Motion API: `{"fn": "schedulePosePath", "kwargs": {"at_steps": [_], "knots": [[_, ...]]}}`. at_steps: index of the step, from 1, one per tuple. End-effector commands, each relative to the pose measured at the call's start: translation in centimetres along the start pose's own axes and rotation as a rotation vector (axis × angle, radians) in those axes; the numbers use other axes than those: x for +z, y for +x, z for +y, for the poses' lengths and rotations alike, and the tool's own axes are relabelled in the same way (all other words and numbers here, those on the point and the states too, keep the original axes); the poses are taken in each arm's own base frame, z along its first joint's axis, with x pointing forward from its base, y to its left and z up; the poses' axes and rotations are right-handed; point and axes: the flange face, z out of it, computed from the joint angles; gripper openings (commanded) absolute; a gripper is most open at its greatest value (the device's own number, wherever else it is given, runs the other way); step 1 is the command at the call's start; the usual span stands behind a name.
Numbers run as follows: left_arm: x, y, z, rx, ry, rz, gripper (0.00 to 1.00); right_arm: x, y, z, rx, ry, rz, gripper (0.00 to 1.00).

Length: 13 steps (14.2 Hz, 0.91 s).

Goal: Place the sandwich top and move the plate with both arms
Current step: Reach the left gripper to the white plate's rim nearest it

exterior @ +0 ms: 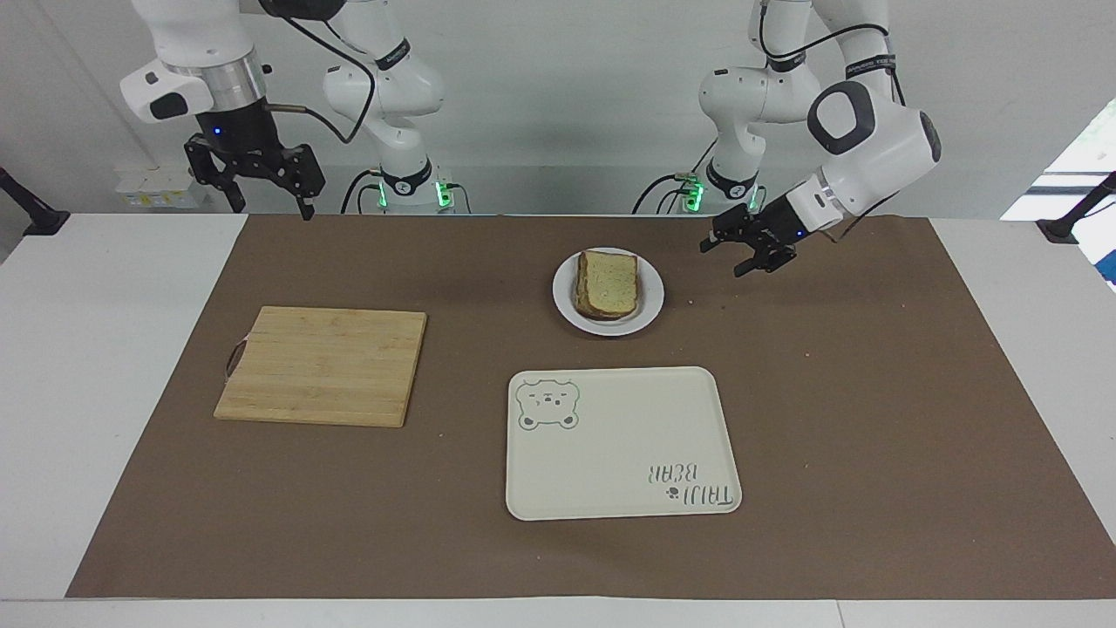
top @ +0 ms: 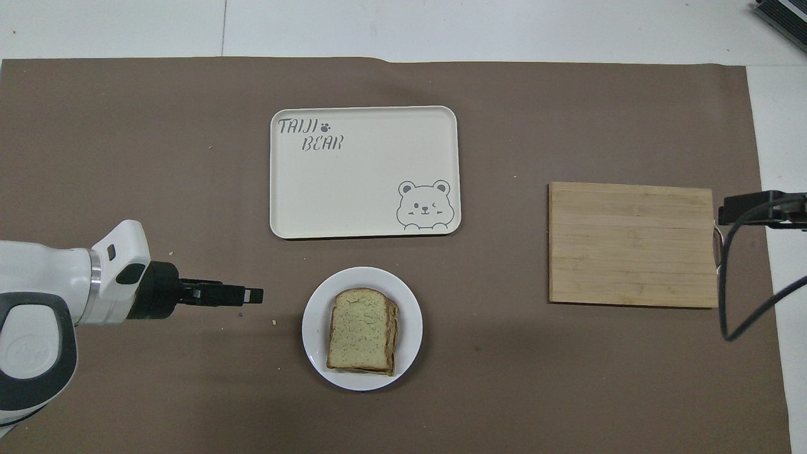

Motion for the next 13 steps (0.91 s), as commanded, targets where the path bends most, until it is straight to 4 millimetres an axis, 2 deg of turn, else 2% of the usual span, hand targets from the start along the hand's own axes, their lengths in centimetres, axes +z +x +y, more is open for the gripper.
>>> {"fn": "schedulePosePath", "kwargs": {"at_steps": [1, 4, 8, 10, 12, 13], "knots": [[3.4, -1.7, -3.6, 0.019, -0.096, 0.037, 1.00, 0.1, 0.0, 0.2, -0.032, -0.011, -0.004, 1.00], [6.9, -2.5, -6.3, 0.010, -0.155, 0.039, 1.00, 0.2, -0.1, 0.4, -0.041, -0.001, -0.012, 1.00], [9.2, -3.2, -7.6, 0.009, -0.209, 0.047, 0.85, 0.4, -0.6, 0.1, -0.037, 0.060, -0.055, 1.00], [11.5, -3.9, -9.6, 0.012, -0.271, 0.076, 0.79, 0.4, -0.7, 0.1, -0.029, 0.088, -0.062, 1.00], [13.4, -4.5, -11.0, 0.014, -0.304, 0.088, 0.79, 0.4, -0.7, 0.1, -0.032, 0.085, -0.060, 1.00], [13.7, -4.5, -10.9, 0.011, -0.320, 0.089, 0.77, 0.4, -0.8, 0.0, -0.041, 0.078, -0.058, 1.00]]}}
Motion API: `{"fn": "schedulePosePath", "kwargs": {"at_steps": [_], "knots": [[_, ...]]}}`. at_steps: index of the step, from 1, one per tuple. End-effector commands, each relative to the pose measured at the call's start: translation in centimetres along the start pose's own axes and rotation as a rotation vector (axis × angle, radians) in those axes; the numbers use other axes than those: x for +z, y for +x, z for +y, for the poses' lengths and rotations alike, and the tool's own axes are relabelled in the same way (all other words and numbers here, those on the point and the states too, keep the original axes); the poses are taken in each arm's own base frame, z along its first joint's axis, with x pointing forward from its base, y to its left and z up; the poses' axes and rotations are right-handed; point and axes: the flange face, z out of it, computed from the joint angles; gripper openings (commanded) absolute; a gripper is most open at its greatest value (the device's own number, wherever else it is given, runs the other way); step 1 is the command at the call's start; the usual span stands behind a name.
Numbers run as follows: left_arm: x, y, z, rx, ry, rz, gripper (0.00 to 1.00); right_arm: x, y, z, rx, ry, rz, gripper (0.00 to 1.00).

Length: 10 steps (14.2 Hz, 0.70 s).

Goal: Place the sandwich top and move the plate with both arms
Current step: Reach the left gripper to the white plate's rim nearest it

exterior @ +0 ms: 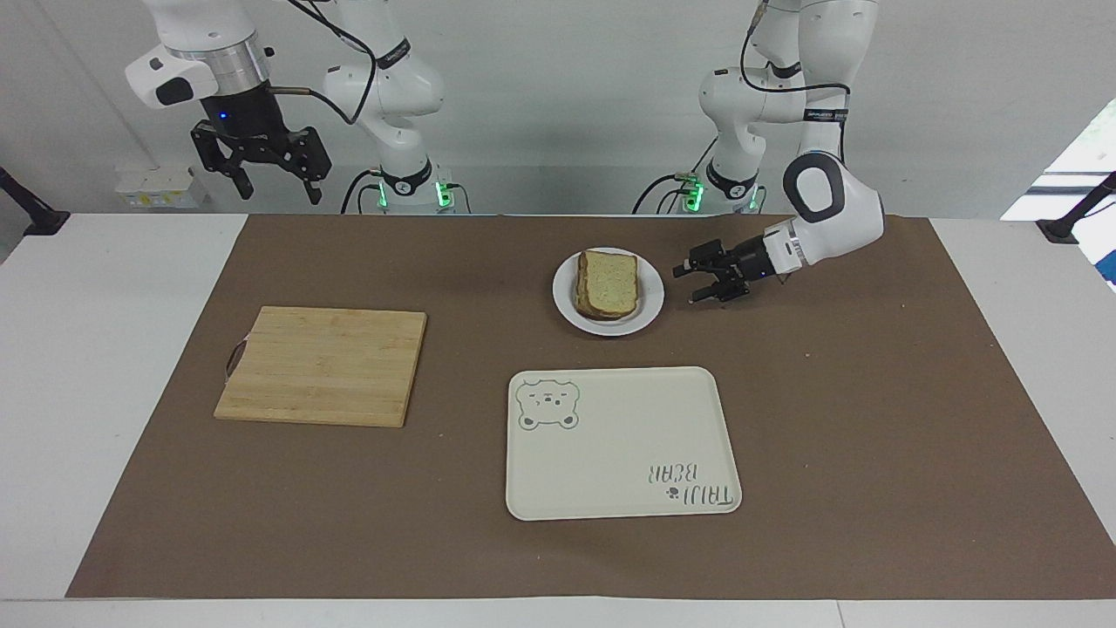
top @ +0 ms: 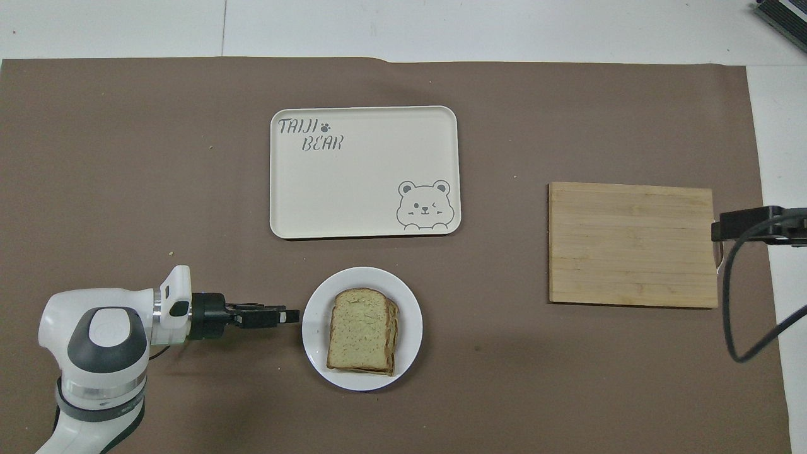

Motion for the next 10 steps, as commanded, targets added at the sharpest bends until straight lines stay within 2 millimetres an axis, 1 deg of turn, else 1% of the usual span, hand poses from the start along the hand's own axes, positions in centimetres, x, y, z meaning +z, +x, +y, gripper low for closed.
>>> {"fn": "schedulePosePath", "kwargs": {"at_steps": [1, 3, 5, 7, 8, 9, 10], "knots": [[1.0, -0.5, -0.8, 0.000, -0.041, 0.014, 0.77, -0.2, -0.4, 0.3, -0.034, 0.015, -0.005, 1.00], [1.0, -0.8, -0.3, -0.010, -0.094, 0.016, 0.77, -0.3, -0.3, 0.6, -0.022, 0.021, -0.005, 1.00], [1.3, -0.9, -0.2, -0.007, -0.092, 0.009, 0.75, -0.4, -0.3, 0.8, -0.015, 0.031, -0.004, 1.00], [1.7, -1.3, -0.4, -0.021, -0.096, 0.013, 0.70, -0.3, -0.3, 0.5, -0.021, 0.032, -0.006, 1.00], [2.0, -1.4, -0.2, -0.020, -0.099, 0.011, 0.69, -0.4, -0.3, 0.5, -0.021, 0.032, -0.003, 1.00], [2.3, -1.6, -0.1, -0.018, -0.098, 0.005, 0.65, -0.4, -0.3, 0.5, -0.023, 0.032, -0.004, 1.00], [2.4, -1.8, -0.2, -0.024, -0.096, 0.011, 0.64, -0.4, -0.3, 0.6, -0.019, 0.032, -0.003, 1.00]]}}
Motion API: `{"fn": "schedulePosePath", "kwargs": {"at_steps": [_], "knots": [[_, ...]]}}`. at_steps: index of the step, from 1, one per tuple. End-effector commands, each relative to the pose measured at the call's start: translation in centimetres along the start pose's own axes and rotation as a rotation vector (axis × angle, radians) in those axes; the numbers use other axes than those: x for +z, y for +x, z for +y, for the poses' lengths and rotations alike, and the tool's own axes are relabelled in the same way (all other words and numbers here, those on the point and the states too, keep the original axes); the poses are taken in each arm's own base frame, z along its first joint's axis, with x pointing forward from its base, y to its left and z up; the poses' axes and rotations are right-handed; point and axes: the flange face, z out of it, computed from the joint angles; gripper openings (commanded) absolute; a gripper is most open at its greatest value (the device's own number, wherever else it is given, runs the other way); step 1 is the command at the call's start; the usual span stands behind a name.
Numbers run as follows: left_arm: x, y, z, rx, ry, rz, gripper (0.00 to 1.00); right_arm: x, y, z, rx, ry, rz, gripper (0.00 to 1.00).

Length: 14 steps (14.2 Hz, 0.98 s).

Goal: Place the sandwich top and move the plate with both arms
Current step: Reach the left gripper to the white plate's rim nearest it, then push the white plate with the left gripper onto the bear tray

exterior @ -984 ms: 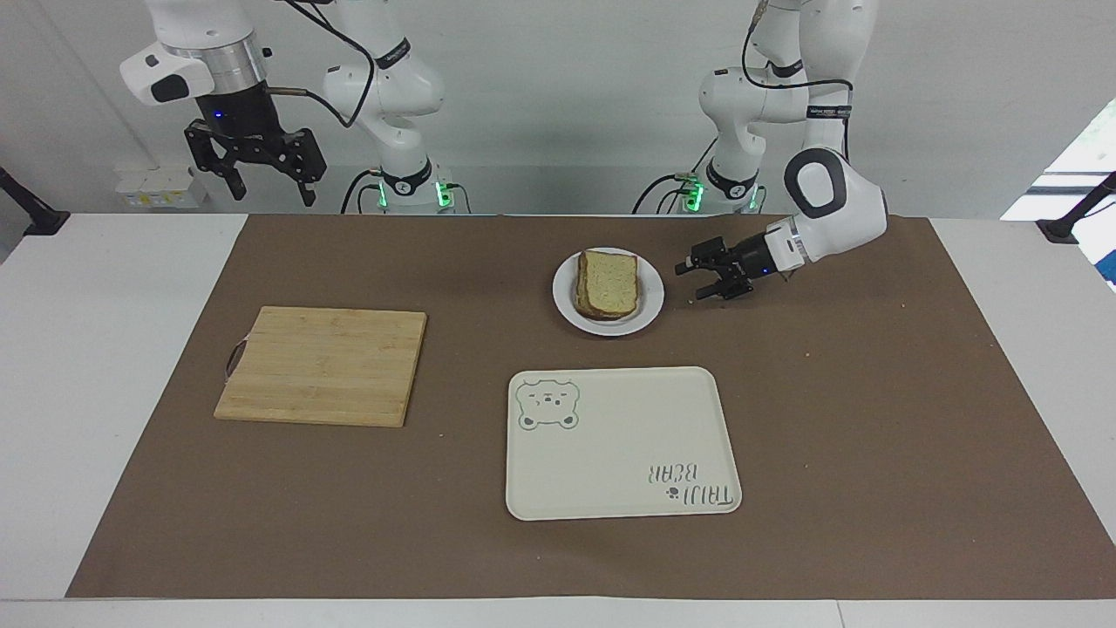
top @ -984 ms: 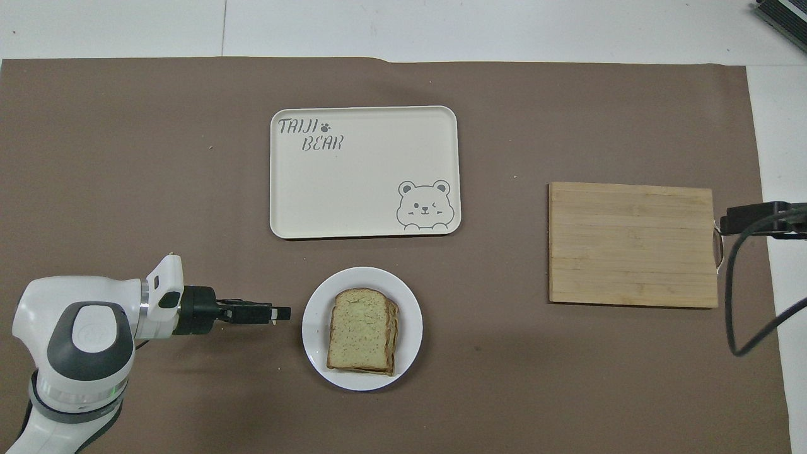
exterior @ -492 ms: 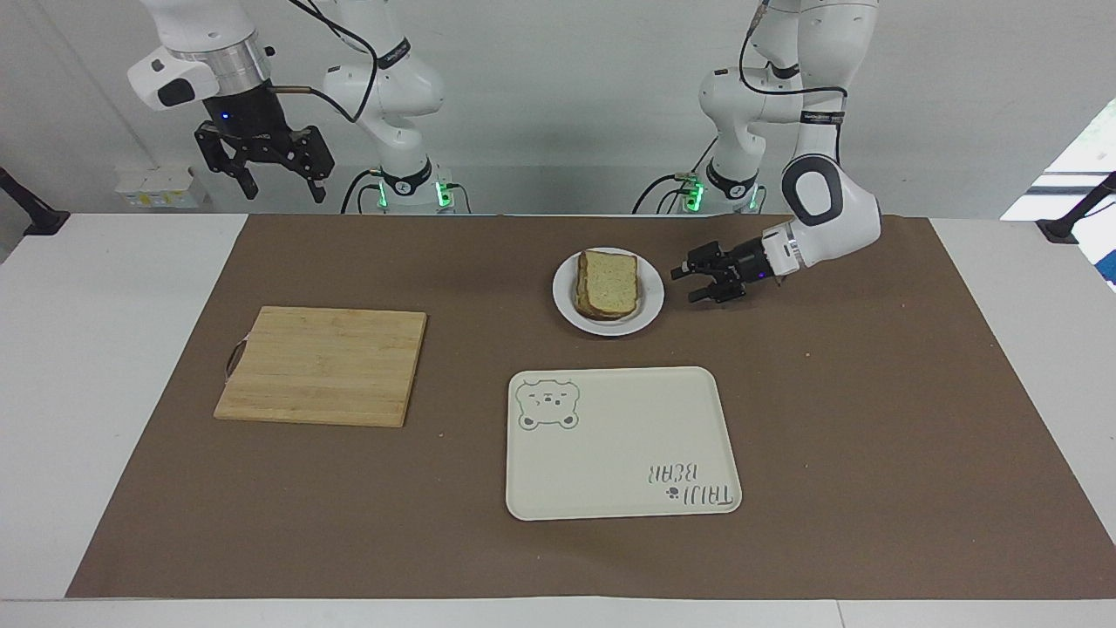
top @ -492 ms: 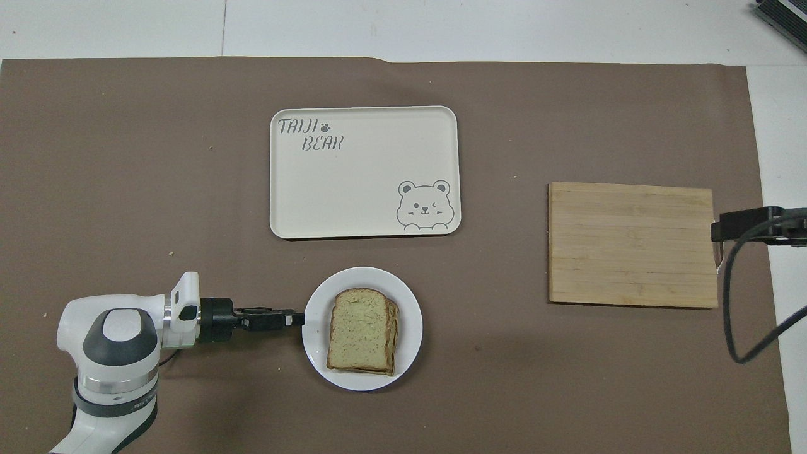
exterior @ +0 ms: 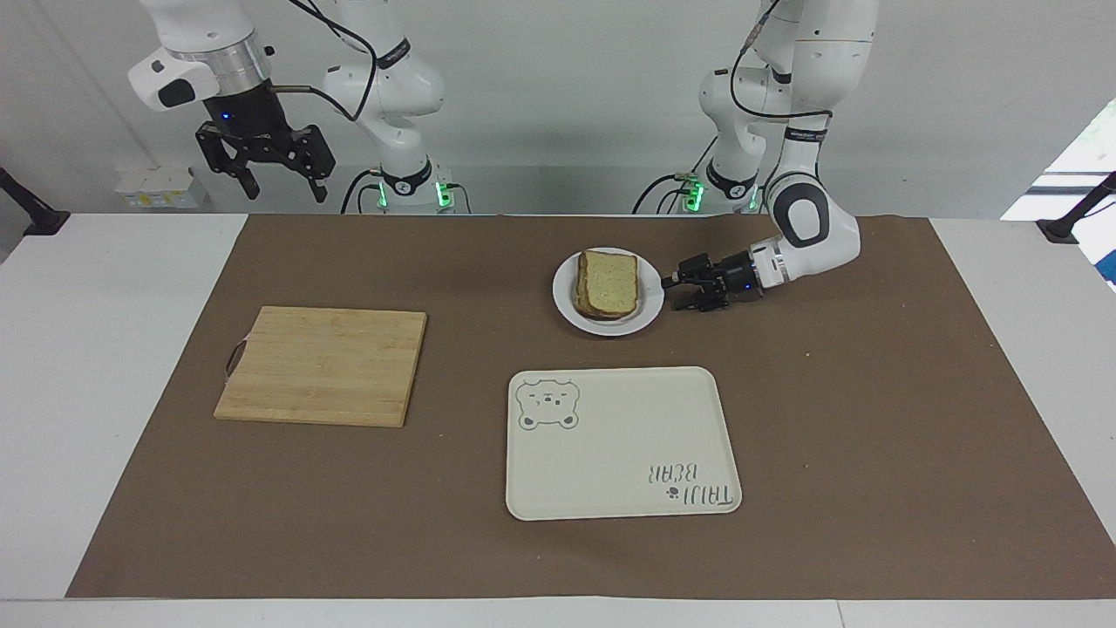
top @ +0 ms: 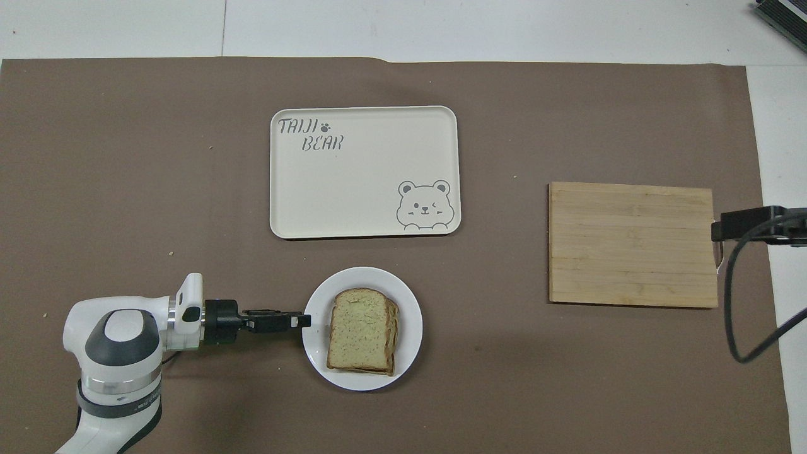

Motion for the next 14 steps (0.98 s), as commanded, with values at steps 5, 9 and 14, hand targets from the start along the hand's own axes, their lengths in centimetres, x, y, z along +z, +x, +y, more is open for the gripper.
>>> {"fn": "schedulePosePath", "kwargs": {"at_steps": [5, 9, 14], "knots": [[1.5, -2.1, 0.1, 0.000, 0.002, -0.003, 0.56, -0.3, -0.3, 0.4, -0.019, 0.018, -0.002, 1.00], [2.0, -2.3, 0.2, 0.008, 0.032, -0.010, 0.22, -0.3, -0.3, 0.4, -0.019, 0.018, -0.004, 1.00], [0.9, -1.6, -0.1, -0.005, 0.013, 0.017, 0.00, -0.3, -0.3, 0.4, -0.019, 0.018, -0.002, 1.00]]}}
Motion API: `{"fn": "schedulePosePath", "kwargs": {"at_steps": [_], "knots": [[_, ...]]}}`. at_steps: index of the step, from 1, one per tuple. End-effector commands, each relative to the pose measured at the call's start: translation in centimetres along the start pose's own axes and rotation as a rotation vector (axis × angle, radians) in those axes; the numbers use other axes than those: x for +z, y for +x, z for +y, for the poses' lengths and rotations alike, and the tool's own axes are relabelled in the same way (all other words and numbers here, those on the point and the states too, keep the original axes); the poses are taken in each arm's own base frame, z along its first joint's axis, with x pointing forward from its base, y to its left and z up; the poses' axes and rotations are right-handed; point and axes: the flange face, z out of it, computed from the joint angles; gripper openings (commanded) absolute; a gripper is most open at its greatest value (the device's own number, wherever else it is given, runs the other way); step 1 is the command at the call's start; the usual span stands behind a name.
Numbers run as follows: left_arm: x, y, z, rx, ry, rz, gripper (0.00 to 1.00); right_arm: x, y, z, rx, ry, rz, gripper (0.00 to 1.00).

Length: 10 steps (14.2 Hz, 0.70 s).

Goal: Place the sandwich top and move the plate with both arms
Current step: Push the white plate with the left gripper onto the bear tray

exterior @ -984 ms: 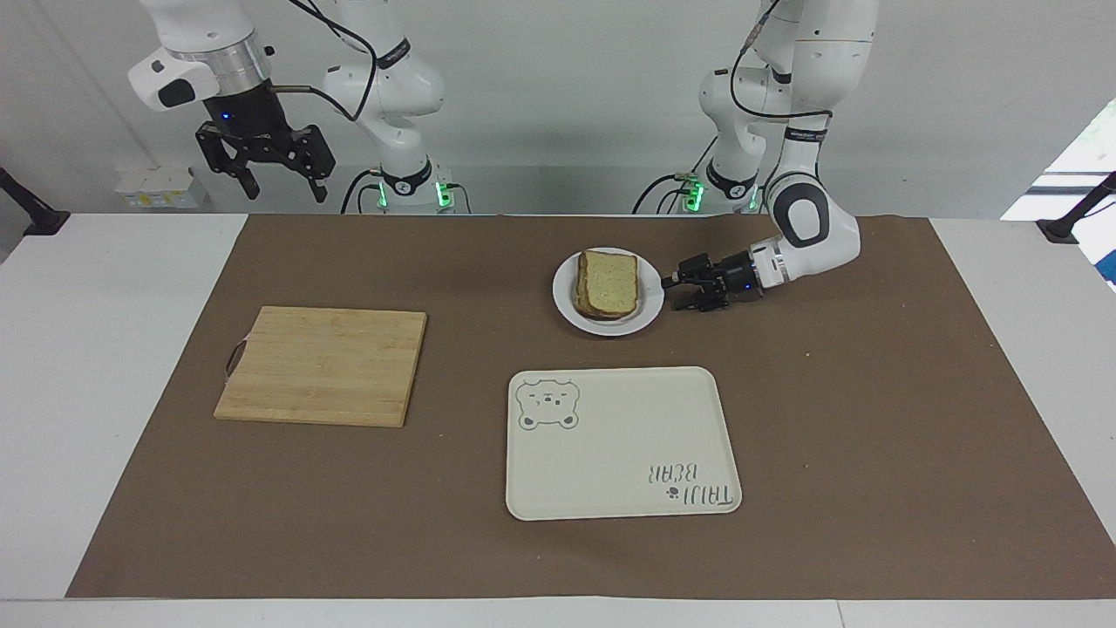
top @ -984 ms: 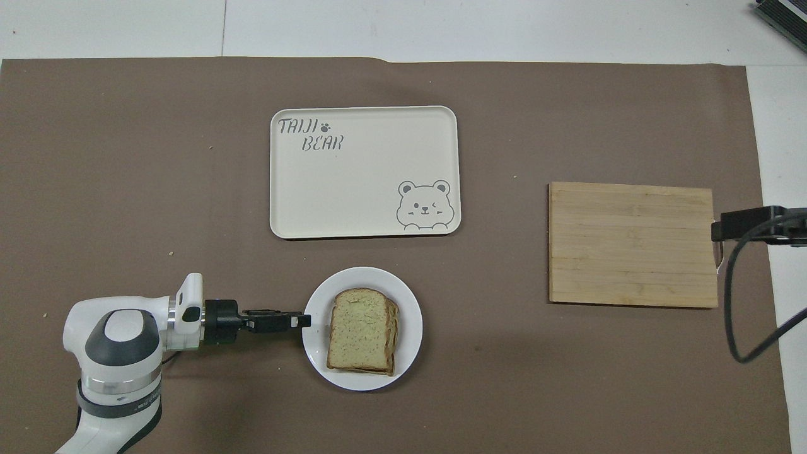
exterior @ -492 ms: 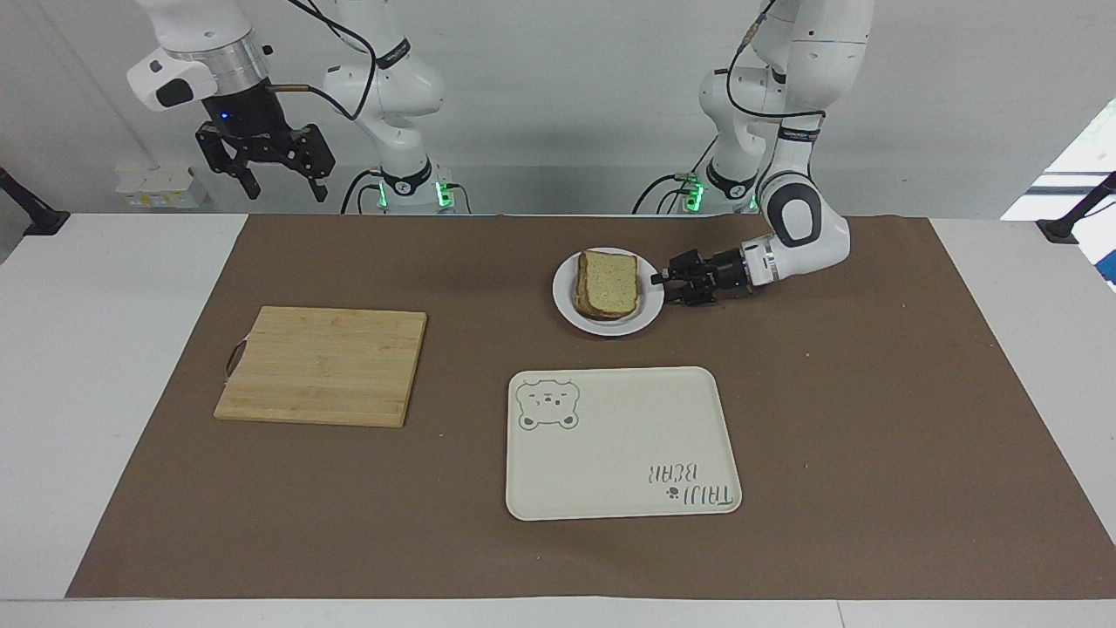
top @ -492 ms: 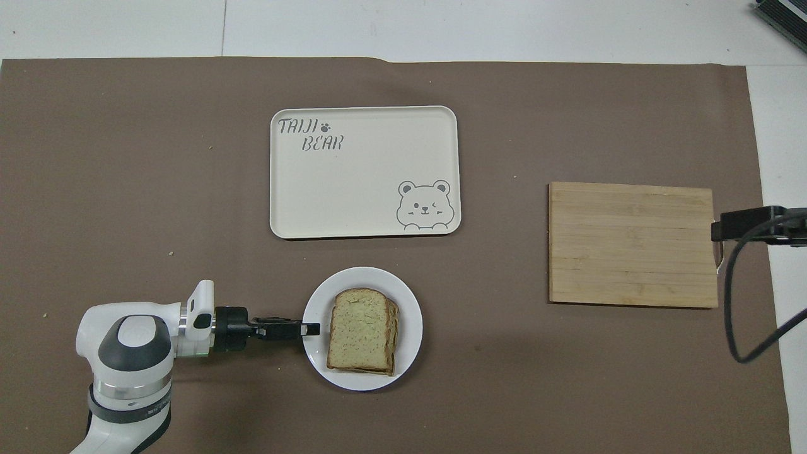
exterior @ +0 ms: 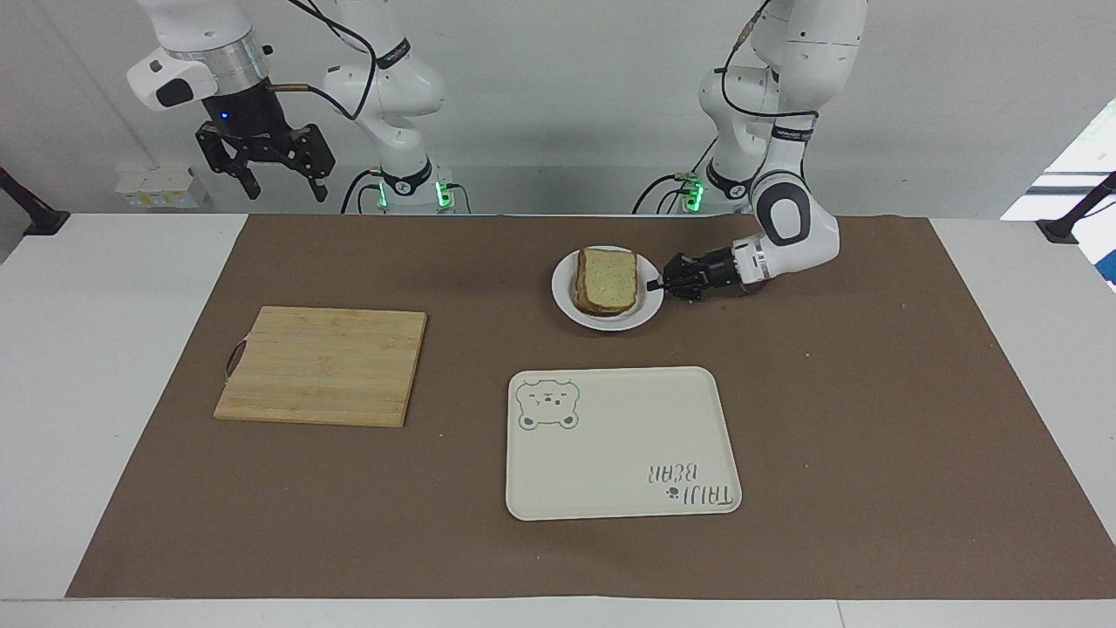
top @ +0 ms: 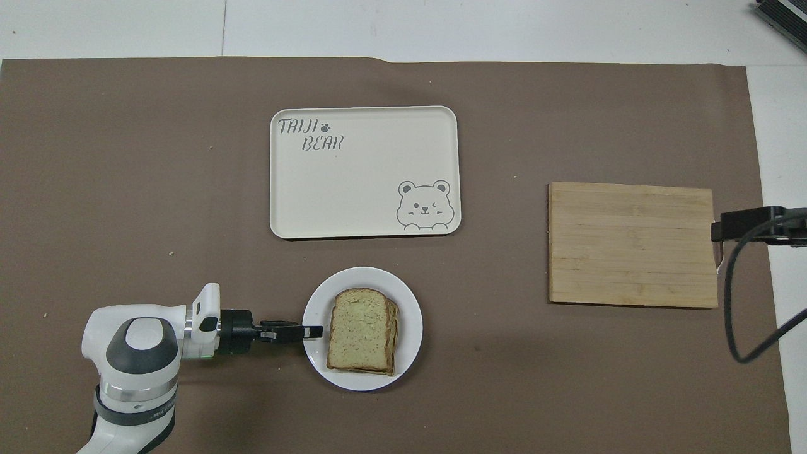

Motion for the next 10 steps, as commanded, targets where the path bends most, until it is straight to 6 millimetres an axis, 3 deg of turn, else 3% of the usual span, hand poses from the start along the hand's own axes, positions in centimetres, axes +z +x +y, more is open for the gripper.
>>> {"fn": "schedulePosePath", "kwargs": {"at_steps": [1, 5, 7, 10], "knots": [[-1.5, 0.3, 0.0, -0.006, -0.027, 0.055, 0.00, -0.3, -0.3, 0.4, -0.019, 0.017, -0.004, 1.00], [-5.1, 4.0, 0.6, -0.027, -0.074, 0.125, 0.00, -0.3, -0.3, 0.4, -0.019, 0.017, -0.003, 1.00], [-6.0, 7.2, 1.5, -0.050, -0.065, 0.130, 0.00, -0.2, -0.2, 0.4, -0.019, 0.017, -0.004, 1.00], [-7.3, 14.1, 3.0, -0.009, -0.002, 0.097, 0.00, -0.3, -0.3, 0.4, -0.019, 0.017, -0.004, 1.00]]}}
